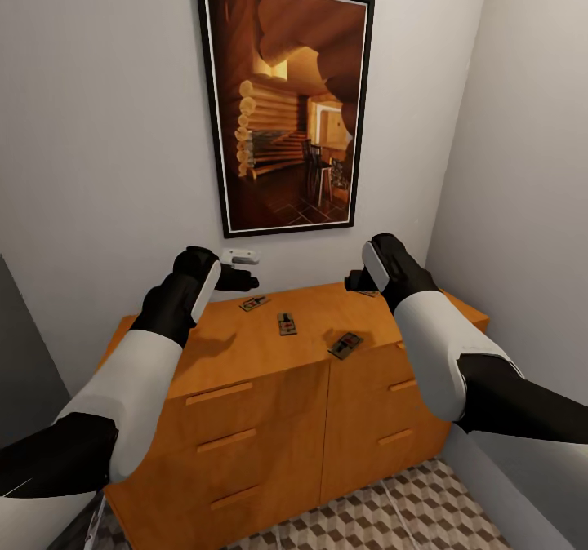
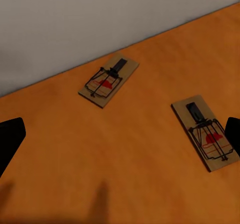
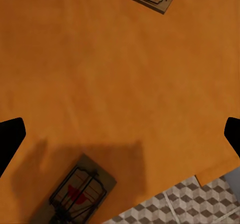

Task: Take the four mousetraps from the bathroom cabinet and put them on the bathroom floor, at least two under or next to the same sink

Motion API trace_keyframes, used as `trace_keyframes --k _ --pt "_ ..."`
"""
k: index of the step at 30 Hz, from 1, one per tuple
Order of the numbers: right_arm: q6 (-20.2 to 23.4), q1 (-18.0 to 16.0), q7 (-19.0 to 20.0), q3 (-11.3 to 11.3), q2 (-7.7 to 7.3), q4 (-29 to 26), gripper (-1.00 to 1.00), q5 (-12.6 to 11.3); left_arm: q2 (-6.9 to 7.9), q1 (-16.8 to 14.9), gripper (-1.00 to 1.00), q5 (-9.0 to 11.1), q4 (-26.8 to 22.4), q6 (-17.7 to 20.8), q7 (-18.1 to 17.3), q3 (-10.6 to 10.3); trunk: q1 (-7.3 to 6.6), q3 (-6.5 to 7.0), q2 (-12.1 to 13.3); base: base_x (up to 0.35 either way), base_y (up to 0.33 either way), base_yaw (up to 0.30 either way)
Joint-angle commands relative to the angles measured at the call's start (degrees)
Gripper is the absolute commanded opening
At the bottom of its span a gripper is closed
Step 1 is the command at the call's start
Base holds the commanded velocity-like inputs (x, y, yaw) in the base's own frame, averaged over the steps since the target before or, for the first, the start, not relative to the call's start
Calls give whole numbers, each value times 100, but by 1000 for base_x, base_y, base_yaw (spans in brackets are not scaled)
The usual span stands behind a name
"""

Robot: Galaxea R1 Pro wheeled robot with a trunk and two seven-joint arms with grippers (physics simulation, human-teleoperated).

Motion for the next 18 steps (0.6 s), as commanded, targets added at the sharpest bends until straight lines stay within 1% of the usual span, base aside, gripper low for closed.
trace_keyframes --k 1,12,18 --pt "11 -4 -44 -31 6 -5 100 -36 1 -4 100 12 -5 22 -3 -3 0 -7 -4 0 0 0" --pt "25 -4 -43 -30 5 -5 100 -36 1 -4 100 12 4 18 -3 -3 0 -7 -4 12 -7 0" --pt "27 -4 -43 -30 11 -8 100 -37 1 -4 100 17 4 18 -3 -2 0 -7 -4 131 -132 0"
